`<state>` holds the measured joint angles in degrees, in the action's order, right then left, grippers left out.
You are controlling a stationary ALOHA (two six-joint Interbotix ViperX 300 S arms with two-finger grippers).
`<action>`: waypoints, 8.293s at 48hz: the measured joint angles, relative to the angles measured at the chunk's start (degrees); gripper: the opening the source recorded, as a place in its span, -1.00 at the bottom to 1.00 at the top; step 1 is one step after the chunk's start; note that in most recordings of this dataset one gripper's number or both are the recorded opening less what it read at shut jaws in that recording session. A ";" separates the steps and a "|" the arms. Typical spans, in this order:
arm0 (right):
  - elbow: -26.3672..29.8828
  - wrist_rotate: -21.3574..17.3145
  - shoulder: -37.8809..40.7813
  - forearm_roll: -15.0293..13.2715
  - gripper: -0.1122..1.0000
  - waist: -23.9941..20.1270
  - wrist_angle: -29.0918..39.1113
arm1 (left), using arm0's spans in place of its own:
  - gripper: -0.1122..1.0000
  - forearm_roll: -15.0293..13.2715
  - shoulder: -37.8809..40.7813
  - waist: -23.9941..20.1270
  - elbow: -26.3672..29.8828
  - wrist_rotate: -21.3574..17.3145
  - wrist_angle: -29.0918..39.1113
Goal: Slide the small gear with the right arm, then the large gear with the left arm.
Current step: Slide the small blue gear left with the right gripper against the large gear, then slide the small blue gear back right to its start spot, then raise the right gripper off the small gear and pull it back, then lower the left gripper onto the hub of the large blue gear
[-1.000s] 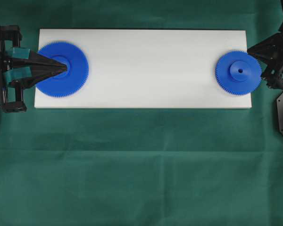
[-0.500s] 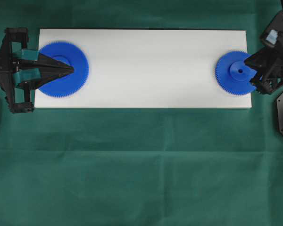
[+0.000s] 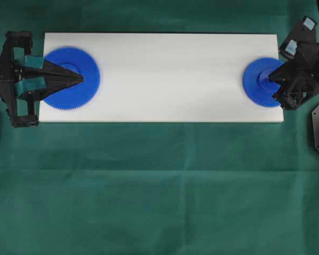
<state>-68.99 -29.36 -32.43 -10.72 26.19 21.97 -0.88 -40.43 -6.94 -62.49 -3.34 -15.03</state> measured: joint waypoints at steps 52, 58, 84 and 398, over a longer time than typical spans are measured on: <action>2.37 -0.09 10.63 -0.09 0.10 -0.88 -8.26 | -0.80 0.00 0.00 0.00 0.09 0.09 0.00; 5.80 -0.09 15.91 0.00 0.10 -2.37 -11.60 | -0.80 0.00 0.09 0.00 0.00 0.18 0.09; 36.47 0.62 44.30 -6.86 0.10 -10.55 -14.94 | -0.80 0.00 0.09 0.00 -0.44 0.53 0.09; -4.75 -12.57 -16.08 -14.94 0.10 -3.60 -9.14 | -0.80 0.00 19.34 -18.54 -0.09 0.00 27.95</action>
<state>-73.74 -41.92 -48.52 -25.66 22.59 12.83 -0.88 -21.09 -25.49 -62.58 -3.34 12.92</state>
